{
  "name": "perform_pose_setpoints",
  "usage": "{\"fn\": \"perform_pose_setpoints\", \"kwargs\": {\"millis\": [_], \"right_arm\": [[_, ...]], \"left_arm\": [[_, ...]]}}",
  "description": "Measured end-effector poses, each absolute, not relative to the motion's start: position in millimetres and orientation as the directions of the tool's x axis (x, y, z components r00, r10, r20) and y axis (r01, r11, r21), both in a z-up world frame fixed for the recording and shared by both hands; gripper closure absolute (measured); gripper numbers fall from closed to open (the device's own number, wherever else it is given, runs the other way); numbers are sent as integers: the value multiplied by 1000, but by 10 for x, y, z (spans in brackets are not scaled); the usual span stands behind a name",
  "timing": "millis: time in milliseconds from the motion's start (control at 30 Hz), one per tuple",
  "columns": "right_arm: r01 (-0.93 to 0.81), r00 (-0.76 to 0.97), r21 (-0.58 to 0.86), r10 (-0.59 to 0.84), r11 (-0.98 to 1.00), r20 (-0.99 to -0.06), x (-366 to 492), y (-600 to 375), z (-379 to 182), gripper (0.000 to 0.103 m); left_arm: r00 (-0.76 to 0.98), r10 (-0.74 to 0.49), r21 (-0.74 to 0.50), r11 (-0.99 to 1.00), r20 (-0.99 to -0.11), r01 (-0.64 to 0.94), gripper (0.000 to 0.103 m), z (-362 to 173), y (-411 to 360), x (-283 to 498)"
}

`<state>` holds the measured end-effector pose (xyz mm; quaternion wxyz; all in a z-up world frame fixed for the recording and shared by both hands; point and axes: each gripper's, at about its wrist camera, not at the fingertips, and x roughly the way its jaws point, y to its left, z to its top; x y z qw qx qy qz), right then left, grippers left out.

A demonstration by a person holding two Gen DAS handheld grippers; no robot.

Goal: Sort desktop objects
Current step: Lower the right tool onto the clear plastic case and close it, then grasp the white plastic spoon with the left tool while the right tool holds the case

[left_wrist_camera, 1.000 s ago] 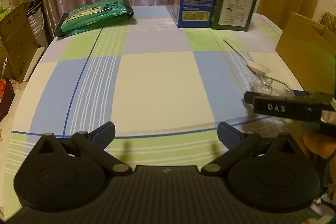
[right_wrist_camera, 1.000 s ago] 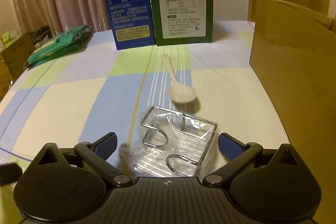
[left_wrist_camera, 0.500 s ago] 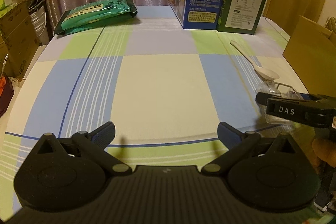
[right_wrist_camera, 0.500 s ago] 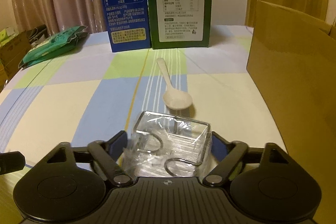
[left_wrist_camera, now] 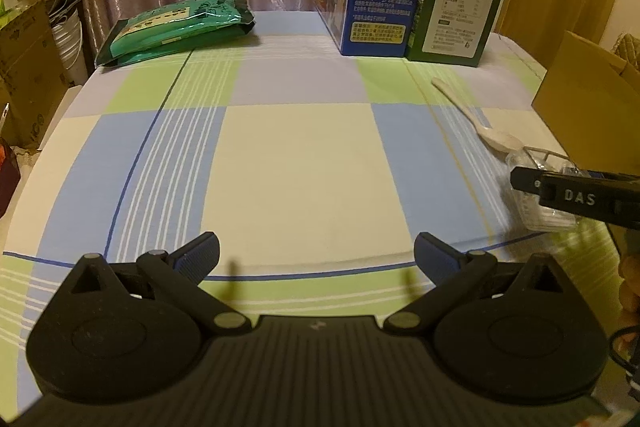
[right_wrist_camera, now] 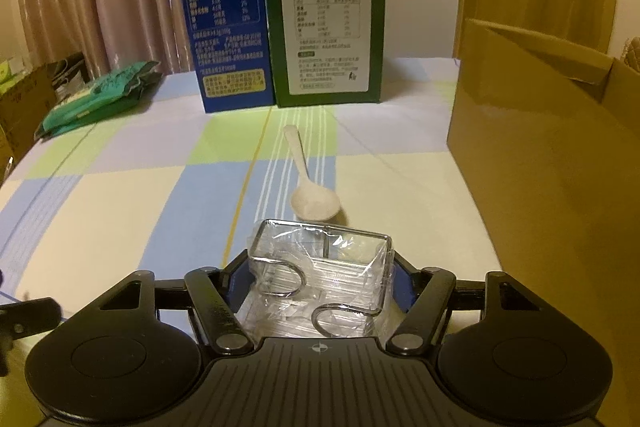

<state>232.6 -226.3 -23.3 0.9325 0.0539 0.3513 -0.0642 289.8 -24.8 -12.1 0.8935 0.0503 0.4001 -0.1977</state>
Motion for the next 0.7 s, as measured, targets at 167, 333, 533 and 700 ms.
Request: {"fn": "perform_pose_setpoints", "kwargs": {"millis": [167,333,533,700], "right_arm": [[137,753,51,-71,989,-655,2245,-2250,-141,38],[171,756,6,-127,985,-642,2332,-2375,-141,38],[219,756,23,-155,975,-636,2463,-2598,-186,38],[221,772,-6,-178,975,-610,2604,-2657,-201,38]], "left_arm": [[600,-333,-90,913,-728,398,1,-78,-264,2878],[602,-332,-85,912,-727,401,1,-74,-281,2879],[605,-334,-71,907,-723,416,1,-73,-351,2887],[599,-341,-60,897,-725,439,1,-89,-413,2854]]}}
